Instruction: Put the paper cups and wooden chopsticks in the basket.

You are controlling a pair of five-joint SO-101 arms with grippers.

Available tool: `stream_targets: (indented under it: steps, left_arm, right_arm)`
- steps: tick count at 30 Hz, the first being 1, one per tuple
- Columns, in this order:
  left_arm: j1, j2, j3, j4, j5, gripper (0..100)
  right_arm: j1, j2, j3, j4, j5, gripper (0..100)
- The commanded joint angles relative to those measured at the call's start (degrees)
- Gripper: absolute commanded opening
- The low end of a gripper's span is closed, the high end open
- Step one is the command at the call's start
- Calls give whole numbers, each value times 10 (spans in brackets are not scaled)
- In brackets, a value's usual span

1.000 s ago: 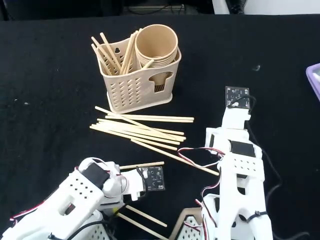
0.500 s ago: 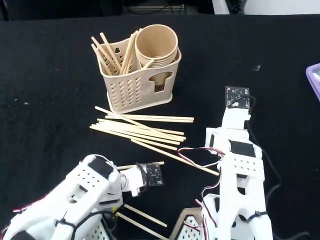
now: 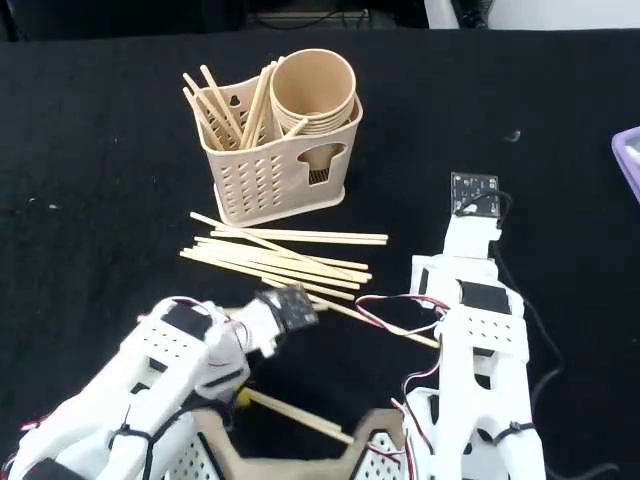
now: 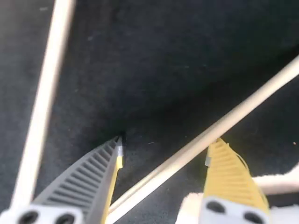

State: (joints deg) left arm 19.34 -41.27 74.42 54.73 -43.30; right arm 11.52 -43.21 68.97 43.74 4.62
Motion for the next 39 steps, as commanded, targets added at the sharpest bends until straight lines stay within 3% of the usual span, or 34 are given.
stream_targets:
  steps: [1,8,15,26,32,39]
  left_arm:
    - [-51,-4,-14,-43,9,274]
    - [-16,-6,-28,56,7,264]
    - [51,-6,-68,115,8,27]
    - [43,-6,-138,164,6,30]
    - [-4,1,-90,37,5,37]
    - [-53,0,-61,31,8,246]
  right_arm:
    - [-4,-16,-4,-11,3,182]
    - [-4,-16,-4,-11,3,182]
    - [-4,-16,-4,-11,3,182]
    - [-4,-16,-3,-11,3,182]
    - [-4,-16,-2,-11,3,182]
    - [-4,-16,-1,-11,3,182]
